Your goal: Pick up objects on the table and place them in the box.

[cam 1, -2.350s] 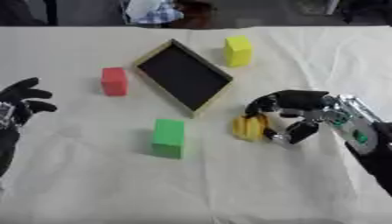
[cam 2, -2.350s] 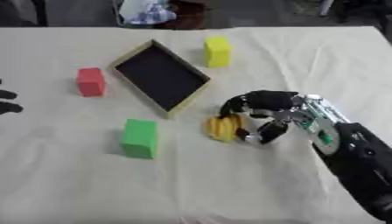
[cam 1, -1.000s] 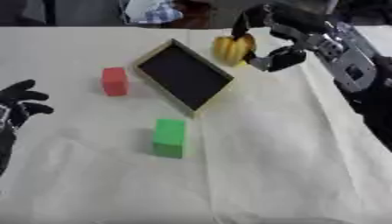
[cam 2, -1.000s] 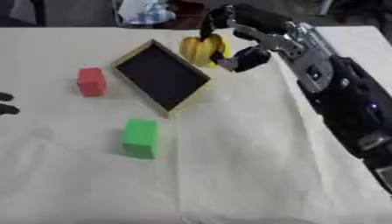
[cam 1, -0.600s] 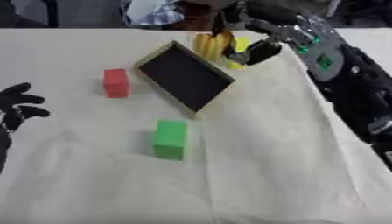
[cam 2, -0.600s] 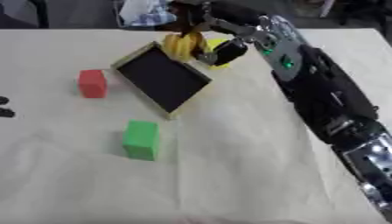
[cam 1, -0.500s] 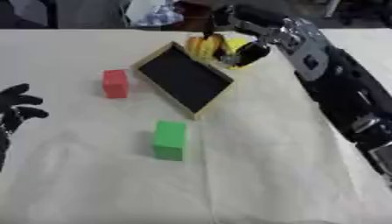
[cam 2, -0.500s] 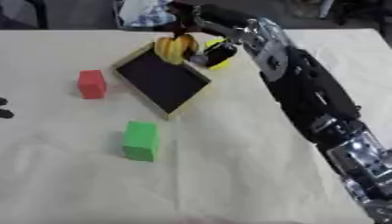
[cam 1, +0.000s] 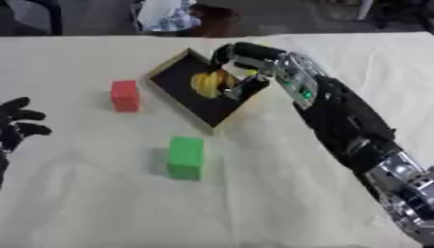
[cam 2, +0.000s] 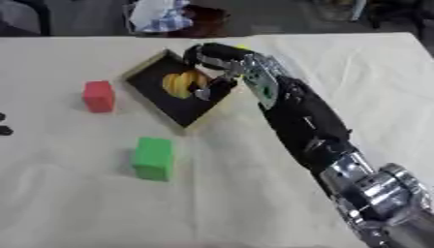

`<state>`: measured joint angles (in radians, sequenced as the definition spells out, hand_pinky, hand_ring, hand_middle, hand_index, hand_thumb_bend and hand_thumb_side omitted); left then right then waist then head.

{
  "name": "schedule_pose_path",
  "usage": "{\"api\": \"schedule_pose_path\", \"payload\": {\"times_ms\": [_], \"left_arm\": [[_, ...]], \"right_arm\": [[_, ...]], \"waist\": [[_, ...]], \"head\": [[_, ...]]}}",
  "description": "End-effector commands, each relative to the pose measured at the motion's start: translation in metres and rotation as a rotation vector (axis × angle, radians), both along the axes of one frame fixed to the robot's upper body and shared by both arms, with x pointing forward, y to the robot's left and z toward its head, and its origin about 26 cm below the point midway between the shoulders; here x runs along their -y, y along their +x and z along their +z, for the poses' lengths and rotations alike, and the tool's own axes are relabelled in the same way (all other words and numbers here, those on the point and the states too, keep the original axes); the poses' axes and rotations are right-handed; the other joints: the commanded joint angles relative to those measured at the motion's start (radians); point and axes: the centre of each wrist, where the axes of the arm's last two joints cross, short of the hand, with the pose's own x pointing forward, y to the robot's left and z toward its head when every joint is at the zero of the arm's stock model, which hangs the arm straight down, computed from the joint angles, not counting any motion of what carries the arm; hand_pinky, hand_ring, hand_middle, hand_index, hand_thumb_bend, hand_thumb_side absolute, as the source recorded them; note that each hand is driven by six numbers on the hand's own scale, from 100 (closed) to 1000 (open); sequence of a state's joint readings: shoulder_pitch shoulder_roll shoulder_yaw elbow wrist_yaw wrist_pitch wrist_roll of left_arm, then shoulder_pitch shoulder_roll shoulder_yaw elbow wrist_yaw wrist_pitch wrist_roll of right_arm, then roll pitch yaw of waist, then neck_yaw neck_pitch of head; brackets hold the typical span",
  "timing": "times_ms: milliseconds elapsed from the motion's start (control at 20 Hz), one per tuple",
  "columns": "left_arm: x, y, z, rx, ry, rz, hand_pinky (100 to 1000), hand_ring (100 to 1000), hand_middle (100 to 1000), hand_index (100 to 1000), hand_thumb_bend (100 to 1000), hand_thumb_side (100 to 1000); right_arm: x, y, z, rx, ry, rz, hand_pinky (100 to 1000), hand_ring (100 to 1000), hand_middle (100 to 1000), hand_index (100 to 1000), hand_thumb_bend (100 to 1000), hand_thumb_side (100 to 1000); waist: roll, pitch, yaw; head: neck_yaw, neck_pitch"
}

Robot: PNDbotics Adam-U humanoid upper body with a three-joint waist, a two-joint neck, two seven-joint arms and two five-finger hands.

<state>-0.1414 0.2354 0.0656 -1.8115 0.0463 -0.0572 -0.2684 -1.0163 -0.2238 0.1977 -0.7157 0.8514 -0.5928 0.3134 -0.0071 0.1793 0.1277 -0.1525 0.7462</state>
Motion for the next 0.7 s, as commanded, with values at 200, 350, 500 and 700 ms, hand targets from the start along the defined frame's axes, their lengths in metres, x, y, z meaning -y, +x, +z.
{"api": "schedule_pose_path", "payload": {"times_ms": [200, 350, 500, 700], "left_arm": [[0.0002, 0.0009, 0.0060, 0.018, 0.007, -0.010, 813, 627, 660, 875, 100, 878], [0.0001, 0.0008, 0.0058, 0.017, 0.007, -0.011, 813, 627, 660, 875, 100, 878], [-0.0004, 0.0006, 0.0055, 0.016, 0.007, -0.009, 813, 627, 659, 875, 100, 878], [-0.0006, 0.0005, 0.0053, 0.015, 0.008, -0.008, 813, 627, 660, 875, 100, 880]], "right_arm": [[-0.0004, 0.0028, 0.0013, 0.055, -0.059, 0.000, 798, 755, 728, 687, 100, 100], [-0.0016, 0.0030, 0.0010, 0.086, -0.083, 0.015, 801, 762, 738, 759, 100, 164], [-0.0024, 0.0033, 0.0018, 0.121, -0.110, 0.044, 809, 778, 756, 817, 100, 370], [-0.0035, 0.0035, 0.0061, 0.145, -0.152, 0.103, 821, 801, 784, 864, 100, 531]], "waist": [[0.016, -0.018, -0.001], [0.017, -0.019, -0.004], [0.017, -0.020, -0.008], [0.016, -0.021, -0.012]], "head": [[-0.004, -0.008], [-0.004, -0.008], [-0.003, -0.008], [-0.003, -0.008]]}}
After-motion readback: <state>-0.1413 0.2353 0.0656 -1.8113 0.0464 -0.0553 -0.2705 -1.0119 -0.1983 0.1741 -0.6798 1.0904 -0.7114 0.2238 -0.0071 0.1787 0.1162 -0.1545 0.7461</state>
